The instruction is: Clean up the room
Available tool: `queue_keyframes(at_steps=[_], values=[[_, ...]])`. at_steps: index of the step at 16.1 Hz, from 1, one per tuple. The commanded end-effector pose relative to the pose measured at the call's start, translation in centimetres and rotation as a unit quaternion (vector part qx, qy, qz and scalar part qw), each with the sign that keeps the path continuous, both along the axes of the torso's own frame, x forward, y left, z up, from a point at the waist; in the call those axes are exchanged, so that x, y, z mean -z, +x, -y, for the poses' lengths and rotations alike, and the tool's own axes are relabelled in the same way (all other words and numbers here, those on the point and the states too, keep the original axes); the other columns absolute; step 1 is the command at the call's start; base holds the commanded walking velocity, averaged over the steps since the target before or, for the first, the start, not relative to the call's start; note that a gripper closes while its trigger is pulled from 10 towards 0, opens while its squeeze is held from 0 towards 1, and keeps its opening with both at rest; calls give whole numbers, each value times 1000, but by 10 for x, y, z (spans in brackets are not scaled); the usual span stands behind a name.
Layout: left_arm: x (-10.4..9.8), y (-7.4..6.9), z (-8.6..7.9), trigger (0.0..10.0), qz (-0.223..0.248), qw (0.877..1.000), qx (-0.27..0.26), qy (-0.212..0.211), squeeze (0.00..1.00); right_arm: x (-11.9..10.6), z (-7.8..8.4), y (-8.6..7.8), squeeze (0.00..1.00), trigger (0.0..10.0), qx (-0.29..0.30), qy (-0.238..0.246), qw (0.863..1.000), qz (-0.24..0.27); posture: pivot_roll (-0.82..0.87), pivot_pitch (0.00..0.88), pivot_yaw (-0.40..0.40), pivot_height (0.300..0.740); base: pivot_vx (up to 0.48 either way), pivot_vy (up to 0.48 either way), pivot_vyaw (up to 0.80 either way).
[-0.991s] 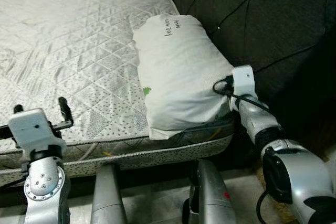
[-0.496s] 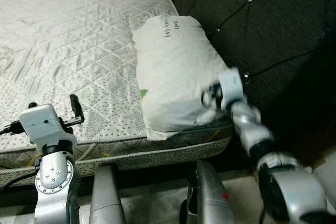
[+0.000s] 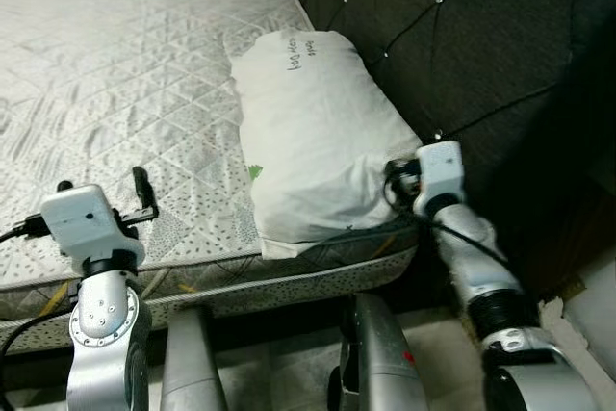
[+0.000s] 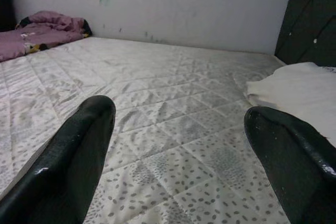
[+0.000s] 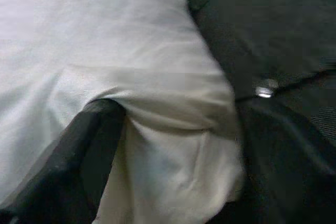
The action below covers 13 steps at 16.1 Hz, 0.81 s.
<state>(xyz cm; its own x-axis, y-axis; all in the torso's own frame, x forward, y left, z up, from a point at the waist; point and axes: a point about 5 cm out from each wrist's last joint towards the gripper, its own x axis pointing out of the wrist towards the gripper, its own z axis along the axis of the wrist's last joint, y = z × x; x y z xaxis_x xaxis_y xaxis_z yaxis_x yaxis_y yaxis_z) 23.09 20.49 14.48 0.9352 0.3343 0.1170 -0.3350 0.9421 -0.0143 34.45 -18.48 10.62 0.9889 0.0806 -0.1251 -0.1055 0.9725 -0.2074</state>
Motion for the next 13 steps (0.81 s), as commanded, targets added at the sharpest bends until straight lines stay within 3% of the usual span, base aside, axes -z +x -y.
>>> queue_keyframes(at_steps=[1, 4, 5, 7, 9, 10, 11, 13], values=[[-2, 0, 1, 10000, -4, 1000, 11, 0, 0, -7, 15, 0, 0, 10000, 41, -1, 999, 8, -3, 0, -30, 546, 0, 0, 0], [0, -11, -6, 10000, -16, 1000, 3, 13, 0, -32, 24, 1, 0, 10000, 91, -3, 994, 65, 7, 0, -18, 546, 0, 0, 0], [0, -14, -10, 10000, -14, 1000, -9, 10, 0, -41, 18, 1, 0, 10000, 84, 22, 992, 86, 5, 0, -20, 546, 0, 0, 0], [-1, -16, -9, 10000, -15, 1000, -9, 2, 0, -48, 6, -2, 0, 10000, 45, 8, 993, 108, -5, 0, -22, 546, 0, 0, 0], [0, -15, -1, 10000, -20, 1000, 1, 2, 0, -29, 4, -13, 0, 10000, 19, 0, 998, 66, -11, 0, -19, 546, 0, 0, 0], [0, -15, 4, 10000, -25, 1000, 14, 0, 0, -7, 9, -29, 0, 10000, -7, -34, 999, 21, -19, 16, -13, 546, 0, 0, 0], [1, -15, 5, 10000, -27, 999, 19, -2, 0, 4, 17, -40, 0, 10000, 0, -21, 1000, -5, -23, 25, -7, 546, 0, 0, 0], [0, -15, 4, 10000, -28, 999, 20, 2, 0, 0, 19, -46, 0, 10000, 4, 12, 1000, 3, -29, 32, 0, 546, 0, 0, 0]])
